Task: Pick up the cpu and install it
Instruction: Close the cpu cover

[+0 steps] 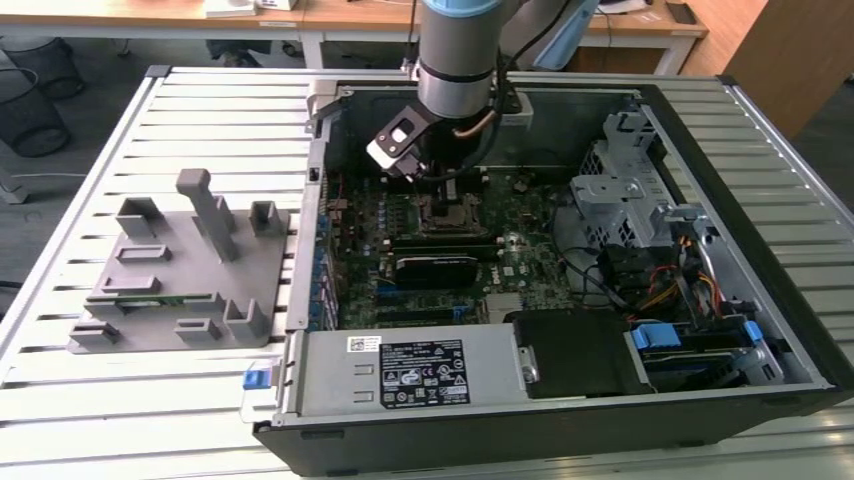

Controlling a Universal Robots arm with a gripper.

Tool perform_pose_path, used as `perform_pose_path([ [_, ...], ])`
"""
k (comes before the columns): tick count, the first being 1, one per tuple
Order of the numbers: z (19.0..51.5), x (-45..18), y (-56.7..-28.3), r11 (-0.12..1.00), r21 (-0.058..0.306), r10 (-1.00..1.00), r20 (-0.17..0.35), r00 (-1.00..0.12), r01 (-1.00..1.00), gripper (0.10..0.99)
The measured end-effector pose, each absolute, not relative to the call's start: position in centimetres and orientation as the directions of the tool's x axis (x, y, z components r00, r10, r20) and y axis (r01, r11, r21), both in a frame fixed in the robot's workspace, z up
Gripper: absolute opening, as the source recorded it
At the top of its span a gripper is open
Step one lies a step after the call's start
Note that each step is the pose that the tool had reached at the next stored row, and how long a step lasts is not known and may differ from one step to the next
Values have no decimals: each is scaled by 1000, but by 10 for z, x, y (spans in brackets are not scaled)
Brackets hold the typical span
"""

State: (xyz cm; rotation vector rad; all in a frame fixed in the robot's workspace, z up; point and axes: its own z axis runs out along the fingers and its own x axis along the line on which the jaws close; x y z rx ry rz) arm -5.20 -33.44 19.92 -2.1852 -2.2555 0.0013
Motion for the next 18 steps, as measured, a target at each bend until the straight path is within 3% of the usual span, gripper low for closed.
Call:
perform_pose_path([
  [18, 213, -41, -335, 32, -1, 1000, 0, -32, 1000, 106],
])
